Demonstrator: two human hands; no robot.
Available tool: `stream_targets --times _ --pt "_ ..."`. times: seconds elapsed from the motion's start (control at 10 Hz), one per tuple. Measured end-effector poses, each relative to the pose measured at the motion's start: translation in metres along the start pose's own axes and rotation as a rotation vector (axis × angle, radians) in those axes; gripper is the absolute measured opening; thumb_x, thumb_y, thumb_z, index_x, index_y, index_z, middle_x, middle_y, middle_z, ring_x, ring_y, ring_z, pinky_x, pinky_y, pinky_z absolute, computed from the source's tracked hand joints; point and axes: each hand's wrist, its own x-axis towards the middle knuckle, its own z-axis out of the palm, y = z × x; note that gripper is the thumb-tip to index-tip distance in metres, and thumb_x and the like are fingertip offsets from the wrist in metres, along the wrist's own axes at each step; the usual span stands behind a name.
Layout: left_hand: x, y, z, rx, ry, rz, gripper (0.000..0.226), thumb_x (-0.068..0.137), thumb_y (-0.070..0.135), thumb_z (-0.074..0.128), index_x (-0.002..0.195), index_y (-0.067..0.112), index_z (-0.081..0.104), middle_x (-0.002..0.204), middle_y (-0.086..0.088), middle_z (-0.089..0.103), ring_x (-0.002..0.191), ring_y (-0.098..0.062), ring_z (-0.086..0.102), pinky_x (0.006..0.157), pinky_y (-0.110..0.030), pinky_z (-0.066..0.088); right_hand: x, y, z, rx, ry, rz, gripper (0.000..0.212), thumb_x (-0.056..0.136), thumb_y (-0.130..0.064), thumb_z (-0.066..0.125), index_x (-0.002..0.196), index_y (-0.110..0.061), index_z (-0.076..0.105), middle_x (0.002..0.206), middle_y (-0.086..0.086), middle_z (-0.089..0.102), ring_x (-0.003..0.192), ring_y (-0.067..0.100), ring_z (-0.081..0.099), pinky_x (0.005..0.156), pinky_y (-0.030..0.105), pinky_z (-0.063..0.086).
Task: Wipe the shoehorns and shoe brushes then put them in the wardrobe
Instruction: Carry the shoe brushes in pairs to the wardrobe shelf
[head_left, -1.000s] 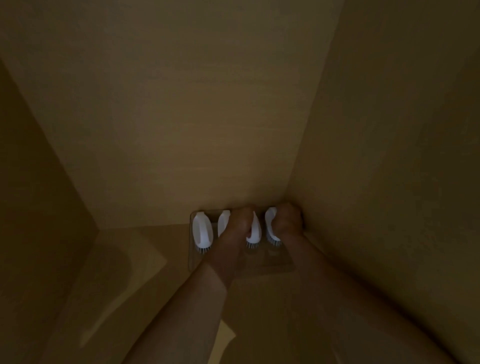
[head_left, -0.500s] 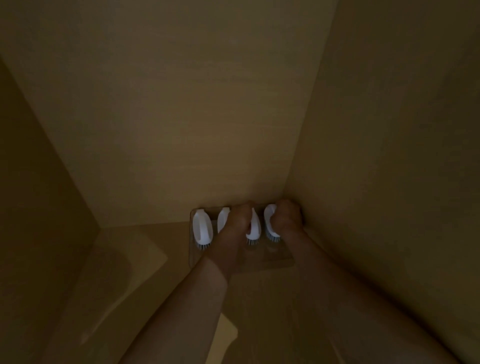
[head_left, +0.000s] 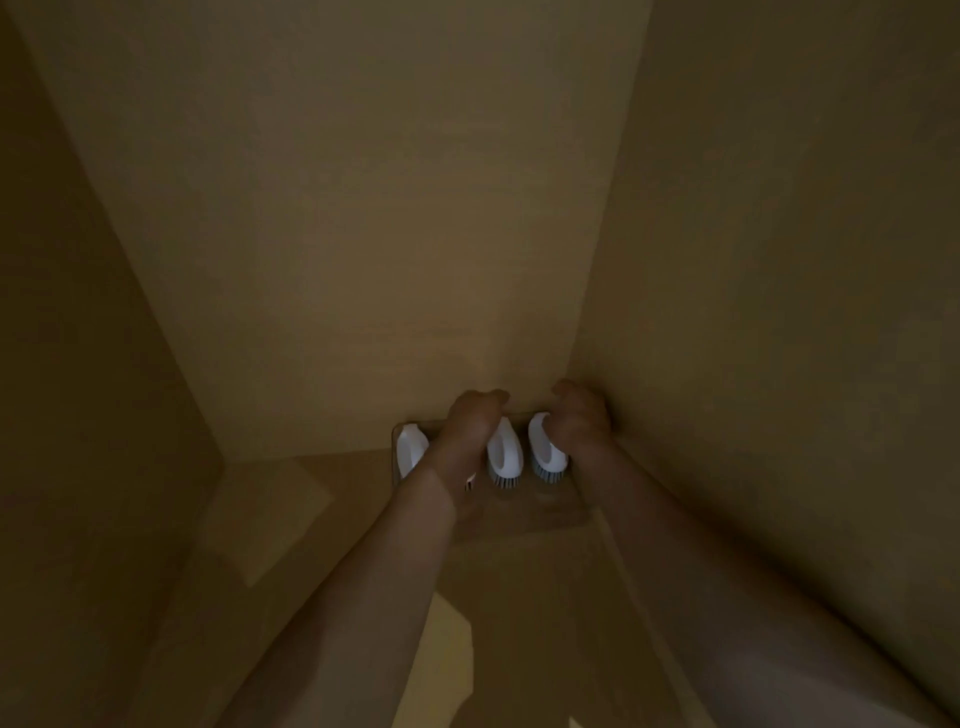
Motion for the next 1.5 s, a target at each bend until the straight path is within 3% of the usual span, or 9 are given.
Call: stream_targets --times 0.1,0.2,0.3,0.4,0.6,0.9,1.2,1.4,1.5 --pt "-0.03 0.023 -0.021 0.025 0.0 0.108 0.024 0.096 0.018 0.053 0.115 0.009 0.063 0.124 -0.017 0.061 0.1 -0.024 0.059 0.069 -0.023 0.045 -0.007 -0.003 -0.011 0.097 0.01 -0.031 0.056 0.098 -0.013 0.056 0.151 -0.009 0.037 0.155 0.011 0.039 0.141 0.028 0.039 0.113 0.033 0.036" --pt "-0.04 0.032 -0.036 0.115 0.027 0.219 0.015 0.098 0.021 0.051 0.086 0.024 0.059 0.106 -0.005 0.06 0.102 -0.019 0.052 0.088 -0.028 0.046 -0.022 -0.009 -0.022 0.19 0.037 -0.028 0.057 0.096 -0.012 0.059 0.15 -0.012 0.04 0.15 0.01 0.046 0.134 0.026 0.048 0.104 0.027 0.042" --pt "-0.049 0.033 -0.049 0.251 0.068 0.305 0.036 0.099 0.029 0.051 0.131 0.014 0.057 0.139 -0.004 0.052 0.129 -0.023 0.046 0.107 -0.029 0.036 -0.037 -0.014 -0.028 0.22 0.092 -0.053 0.054 0.096 -0.018 0.06 0.147 -0.014 0.043 0.14 0.01 0.056 0.123 0.025 0.056 0.088 0.021 0.041" --pt "-0.067 0.033 -0.06 0.365 0.131 0.37 0.045 0.098 0.032 0.052 0.14 0.018 0.048 0.147 -0.004 0.044 0.128 -0.023 0.048 0.096 -0.022 0.037 -0.055 -0.019 -0.031 0.226 0.141 -0.081 0.052 0.097 -0.024 0.06 0.146 -0.014 0.044 0.139 0.01 0.057 0.124 0.025 0.056 0.095 0.025 0.043" --pt "-0.104 0.024 -0.078 0.537 0.192 0.471 0.048 0.095 0.034 0.052 0.141 0.02 0.047 0.148 -0.004 0.043 0.126 -0.026 0.049 0.105 -0.04 0.041 -0.092 -0.035 -0.035 0.254 0.185 -0.143 0.052 0.095 -0.031 0.063 0.143 -0.018 0.049 0.141 0.012 0.055 0.13 0.026 0.052 0.104 0.036 0.046" --pt "-0.172 0.021 -0.093 0.74 0.362 0.536 0.05 0.096 0.041 0.047 0.144 0.028 0.042 0.155 0.001 0.033 0.142 -0.022 0.027 0.115 -0.039 0.024 -0.143 -0.054 -0.044 0.33 0.164 -0.251 0.048 0.095 -0.036 0.062 0.14 -0.025 0.051 0.142 0.008 0.052 0.13 0.024 0.05 0.103 0.032 0.045" --pt "-0.268 0.013 -0.064 0.718 0.48 0.477 0.048 0.096 0.037 0.047 0.144 0.031 0.042 0.157 0.003 0.028 0.145 -0.023 0.019 0.117 -0.042 0.016 -0.231 -0.021 -0.062 0.369 0.107 -0.417 0.05 0.095 -0.033 0.06 0.143 -0.026 0.049 0.145 0.003 0.051 0.127 0.022 0.054 0.097 0.029 0.045" --pt "-0.348 -0.006 -0.031 0.706 0.584 0.44 0.046 0.095 0.036 0.049 0.141 0.031 0.046 0.154 0.004 0.033 0.141 -0.026 0.025 0.113 -0.045 0.019 -0.293 0.008 -0.072 0.354 0.069 -0.546 0.04 0.097 -0.034 0.058 0.132 -0.014 0.057 0.122 0.01 0.062 0.115 0.028 0.055 0.093 0.032 0.041" --pt "-0.387 -0.021 -0.022 0.716 0.618 0.432 0.042 0.096 0.035 0.049 0.137 0.029 0.05 0.148 -0.001 0.042 0.137 -0.029 0.032 0.111 -0.047 0.022 -0.318 0.015 -0.069 0.376 0.025 -0.633 0.037 0.097 -0.033 0.057 0.13 -0.014 0.058 0.119 0.007 0.064 0.116 0.026 0.055 0.089 0.028 0.032"
